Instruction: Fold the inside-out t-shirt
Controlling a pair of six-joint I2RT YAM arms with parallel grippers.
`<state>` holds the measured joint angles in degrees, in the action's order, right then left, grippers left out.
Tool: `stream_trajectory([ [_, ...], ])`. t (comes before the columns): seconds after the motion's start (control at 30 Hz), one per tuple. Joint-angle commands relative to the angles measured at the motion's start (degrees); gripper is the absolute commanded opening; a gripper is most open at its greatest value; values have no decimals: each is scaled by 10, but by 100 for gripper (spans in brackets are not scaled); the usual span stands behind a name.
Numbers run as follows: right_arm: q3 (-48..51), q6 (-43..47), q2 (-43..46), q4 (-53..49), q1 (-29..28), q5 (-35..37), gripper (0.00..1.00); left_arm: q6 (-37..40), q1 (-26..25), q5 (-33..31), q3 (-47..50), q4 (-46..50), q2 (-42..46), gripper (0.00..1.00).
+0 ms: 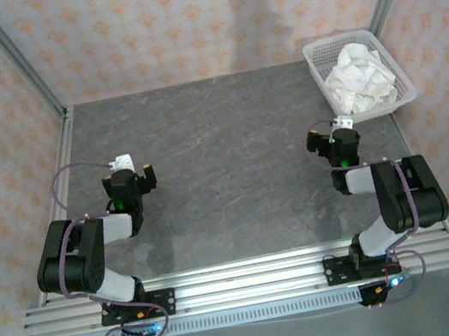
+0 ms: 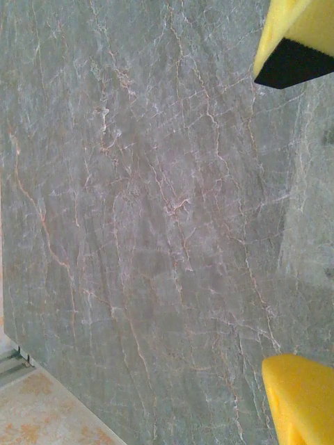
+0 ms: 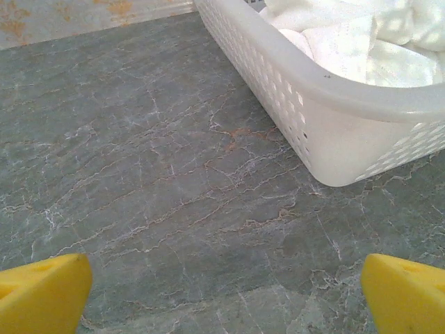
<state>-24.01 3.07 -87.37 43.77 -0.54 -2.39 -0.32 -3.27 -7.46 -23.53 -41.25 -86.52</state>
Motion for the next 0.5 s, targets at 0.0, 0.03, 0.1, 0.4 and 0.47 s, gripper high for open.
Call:
stream_trajectory([
  [0.0,-1,-2,3,5,3,-1,99,7,2,4,-11,-11,7,100],
  [0.03,-1,-2,2,5,3,-2,99,7,2,4,-11,-11,7,100],
  [0.1,-1,-2,2,6,3,-2,99,7,2,3,-11,-11,7,100],
  [0.4,0,-4,4,5,3,3,99,7,2,4,-11,-10,7,100],
  [0.47,1,-5,4,7,3,4,99,7,2,3,-11,-10,7,100],
])
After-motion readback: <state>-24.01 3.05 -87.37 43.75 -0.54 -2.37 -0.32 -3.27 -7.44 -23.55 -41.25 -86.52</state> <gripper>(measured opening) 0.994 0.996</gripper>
